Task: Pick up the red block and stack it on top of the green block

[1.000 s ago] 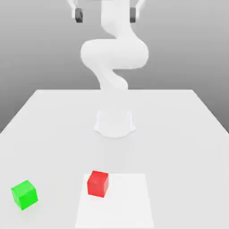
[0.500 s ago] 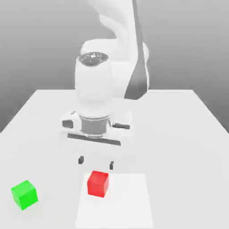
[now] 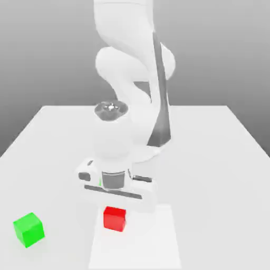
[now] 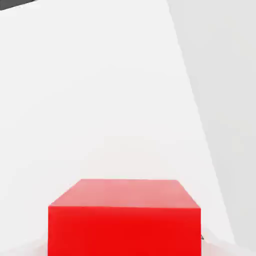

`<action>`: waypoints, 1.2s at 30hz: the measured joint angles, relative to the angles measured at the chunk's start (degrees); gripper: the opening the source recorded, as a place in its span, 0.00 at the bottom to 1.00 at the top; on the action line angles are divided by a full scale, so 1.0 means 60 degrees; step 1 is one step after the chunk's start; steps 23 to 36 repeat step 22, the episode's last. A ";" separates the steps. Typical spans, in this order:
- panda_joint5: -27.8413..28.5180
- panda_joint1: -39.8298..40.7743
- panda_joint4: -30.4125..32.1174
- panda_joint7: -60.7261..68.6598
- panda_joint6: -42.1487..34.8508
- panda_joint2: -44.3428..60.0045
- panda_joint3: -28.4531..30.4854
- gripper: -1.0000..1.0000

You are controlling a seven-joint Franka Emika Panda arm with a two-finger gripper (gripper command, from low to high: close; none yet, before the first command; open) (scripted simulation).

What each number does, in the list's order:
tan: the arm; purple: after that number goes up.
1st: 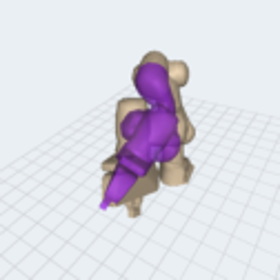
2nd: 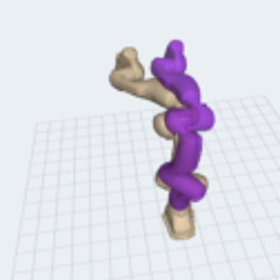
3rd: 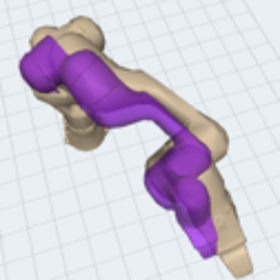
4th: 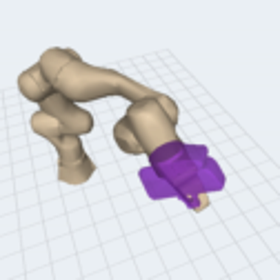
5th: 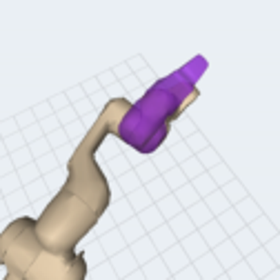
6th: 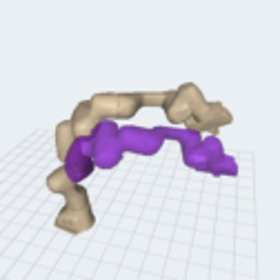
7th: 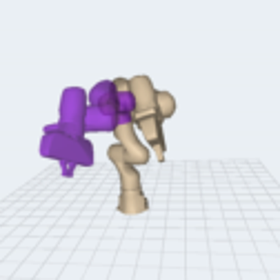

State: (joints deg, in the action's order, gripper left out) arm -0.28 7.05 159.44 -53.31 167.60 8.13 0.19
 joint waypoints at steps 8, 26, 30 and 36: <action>-0.0219 0.1184 -0.1034 -0.0532 -0.2014 -0.0966 0.0757 0.00; -0.0915 0.2757 -0.2994 -0.1088 -0.1829 0.1209 0.1382 1.00; -0.0915 0.2757 -0.2994 -0.1088 -0.1829 0.1209 0.1382 1.00; -0.0915 0.2757 -0.2994 -0.1088 -0.1829 0.1209 0.1382 1.00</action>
